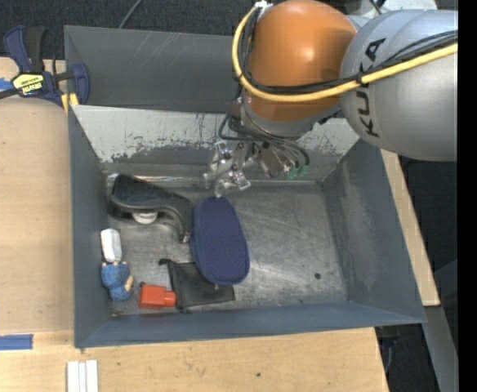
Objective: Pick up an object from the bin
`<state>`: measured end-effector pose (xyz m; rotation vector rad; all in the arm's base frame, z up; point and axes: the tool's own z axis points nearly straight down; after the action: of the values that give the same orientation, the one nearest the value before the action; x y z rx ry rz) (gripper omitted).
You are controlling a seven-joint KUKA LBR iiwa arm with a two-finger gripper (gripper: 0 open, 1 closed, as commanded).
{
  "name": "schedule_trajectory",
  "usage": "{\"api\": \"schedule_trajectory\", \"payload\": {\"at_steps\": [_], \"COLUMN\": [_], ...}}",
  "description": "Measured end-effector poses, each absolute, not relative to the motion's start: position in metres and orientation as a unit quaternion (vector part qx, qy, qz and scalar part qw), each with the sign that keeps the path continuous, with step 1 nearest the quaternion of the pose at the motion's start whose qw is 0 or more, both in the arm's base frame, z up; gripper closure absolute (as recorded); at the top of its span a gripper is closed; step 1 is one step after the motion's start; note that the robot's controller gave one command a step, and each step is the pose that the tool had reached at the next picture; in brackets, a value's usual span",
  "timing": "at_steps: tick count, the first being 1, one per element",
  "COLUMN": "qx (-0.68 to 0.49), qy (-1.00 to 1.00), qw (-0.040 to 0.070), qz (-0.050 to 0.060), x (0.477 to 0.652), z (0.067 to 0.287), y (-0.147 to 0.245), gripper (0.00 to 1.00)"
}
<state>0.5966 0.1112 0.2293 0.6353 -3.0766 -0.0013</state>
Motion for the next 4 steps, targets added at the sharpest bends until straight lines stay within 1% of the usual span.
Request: {"api": "schedule_trajectory", "payload": {"at_steps": [1, 2, 3, 4], "qx": [0.231, 0.302, 0.294, 0.293], "qy": [-0.973, -0.953, -0.956, -0.956], "qw": [0.002, -0.015, -0.006, -0.002], "qz": [-0.001, -0.001, 0.001, 0.000], "x": [0.598, 0.560, 0.559, 0.557], "z": [0.148, 0.092, 0.181, 0.176], "y": [0.121, 0.096, 0.098, 0.098], "gripper": [1.00, 1.00, 1.00, 0.00]}}
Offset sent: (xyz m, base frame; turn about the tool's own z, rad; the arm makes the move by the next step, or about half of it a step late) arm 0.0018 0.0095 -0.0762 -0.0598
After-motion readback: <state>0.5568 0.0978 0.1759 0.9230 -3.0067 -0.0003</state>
